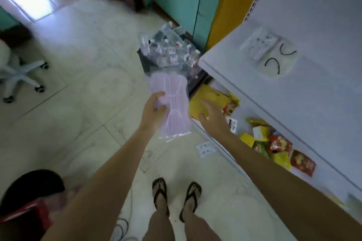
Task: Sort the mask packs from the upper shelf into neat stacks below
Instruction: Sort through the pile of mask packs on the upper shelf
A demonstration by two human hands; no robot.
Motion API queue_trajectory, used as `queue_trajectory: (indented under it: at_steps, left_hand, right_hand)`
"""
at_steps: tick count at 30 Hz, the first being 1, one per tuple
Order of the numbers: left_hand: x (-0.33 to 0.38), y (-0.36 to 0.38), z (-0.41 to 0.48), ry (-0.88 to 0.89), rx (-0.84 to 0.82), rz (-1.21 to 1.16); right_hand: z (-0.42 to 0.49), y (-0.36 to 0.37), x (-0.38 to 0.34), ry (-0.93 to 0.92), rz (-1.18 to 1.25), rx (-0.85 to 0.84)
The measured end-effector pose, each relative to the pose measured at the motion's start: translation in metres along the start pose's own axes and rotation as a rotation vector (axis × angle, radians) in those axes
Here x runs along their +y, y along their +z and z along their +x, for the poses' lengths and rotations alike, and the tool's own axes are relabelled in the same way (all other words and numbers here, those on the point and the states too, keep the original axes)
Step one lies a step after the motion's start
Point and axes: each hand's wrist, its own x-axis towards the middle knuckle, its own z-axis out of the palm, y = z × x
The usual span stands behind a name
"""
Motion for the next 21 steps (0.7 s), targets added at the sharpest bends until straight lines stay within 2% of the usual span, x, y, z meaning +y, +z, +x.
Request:
queue_trajectory:
  at_steps: [5, 12, 17, 21]
  left_hand:
    - [-0.159, 0.024, 0.030, -0.194, -0.098, 0.058]
    - [-0.381, 0.100, 0.089, -0.303, -0.221, 0.198]
    - [-0.509, 0.171, 0.126, -0.278, -0.270, 0.179]
    - [-0.581, 0.214, 0.141, -0.281, -0.293, 0.176]
  right_hand:
    - [0.008, 0.124, 0.127, 0.324, -0.090, -0.241]
    - [0.026, 0.280, 0.347, 0.731, -0.214, -0.381]
    - [0.055, 0.358, 0.481, 0.821, -0.208, -0.309]
    - [0.085, 0.403, 0.547, 0.955, -0.039, -0.033]
